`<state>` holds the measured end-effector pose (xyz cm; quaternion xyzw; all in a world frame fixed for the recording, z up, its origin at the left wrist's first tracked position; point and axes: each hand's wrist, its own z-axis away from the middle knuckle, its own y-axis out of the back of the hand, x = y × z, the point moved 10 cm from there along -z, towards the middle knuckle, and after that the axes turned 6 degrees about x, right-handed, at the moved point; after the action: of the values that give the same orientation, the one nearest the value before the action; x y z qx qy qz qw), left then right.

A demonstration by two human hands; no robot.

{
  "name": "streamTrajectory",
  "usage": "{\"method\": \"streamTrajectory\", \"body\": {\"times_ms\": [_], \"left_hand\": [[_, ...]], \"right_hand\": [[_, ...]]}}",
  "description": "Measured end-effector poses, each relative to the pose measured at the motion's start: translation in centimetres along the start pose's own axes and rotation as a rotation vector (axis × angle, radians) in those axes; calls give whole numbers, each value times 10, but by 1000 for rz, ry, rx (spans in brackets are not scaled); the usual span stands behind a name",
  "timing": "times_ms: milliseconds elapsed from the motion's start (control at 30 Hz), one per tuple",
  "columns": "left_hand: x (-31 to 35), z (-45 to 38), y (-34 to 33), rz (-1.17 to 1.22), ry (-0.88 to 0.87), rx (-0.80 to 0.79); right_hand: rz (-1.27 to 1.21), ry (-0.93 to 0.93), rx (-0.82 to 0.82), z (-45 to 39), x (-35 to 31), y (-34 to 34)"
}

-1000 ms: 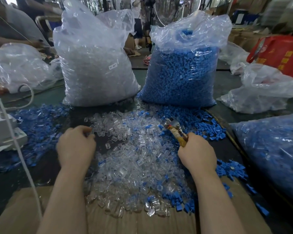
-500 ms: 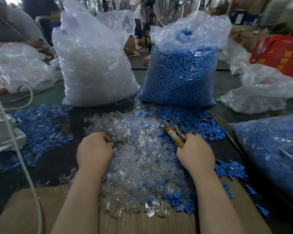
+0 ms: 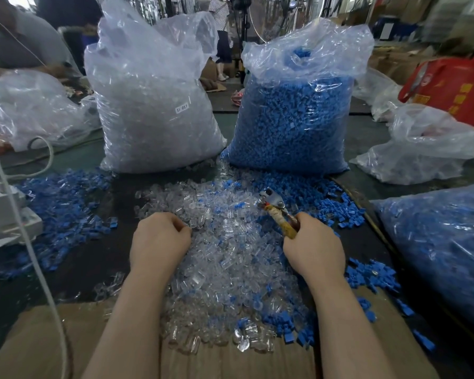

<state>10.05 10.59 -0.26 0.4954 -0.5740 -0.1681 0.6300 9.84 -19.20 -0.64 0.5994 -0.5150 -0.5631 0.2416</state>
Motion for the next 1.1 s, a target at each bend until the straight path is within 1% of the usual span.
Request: {"method": "streamTrajectory", "body": {"times_ms": [100,233,333,400,467,533,633,733,833,1100], "left_hand": [[0,1,0,19,13,1],[2,2,1,24,10,6],[7,4,1,96,1,-10],[11,5,3,215,0,-3],[16,8,2,403,27,-13],[25,13,-5,618,78,-75],[46,25,-21,886,141,-213],[64,38,-32,1042,179,-289],[76,46,-37,1114,182,-307],[88,53,-31,1170,162,-278]], "right_hand": [[-115,-36,41,-1,3,3],[-291,-65,42,-5,4,4],[-421,-57,56,-6,1,6],[-524,-50,59,-5,-2,8],[-621,-31,75,-5,-6,12],[-745,-2,82,-2,-13,17],[-940,26,70,3,-25,22],[-1069,49,56,8,-35,24],[-1120,60,35,11,-40,23],[-1036,99,54,12,-45,20]]}}
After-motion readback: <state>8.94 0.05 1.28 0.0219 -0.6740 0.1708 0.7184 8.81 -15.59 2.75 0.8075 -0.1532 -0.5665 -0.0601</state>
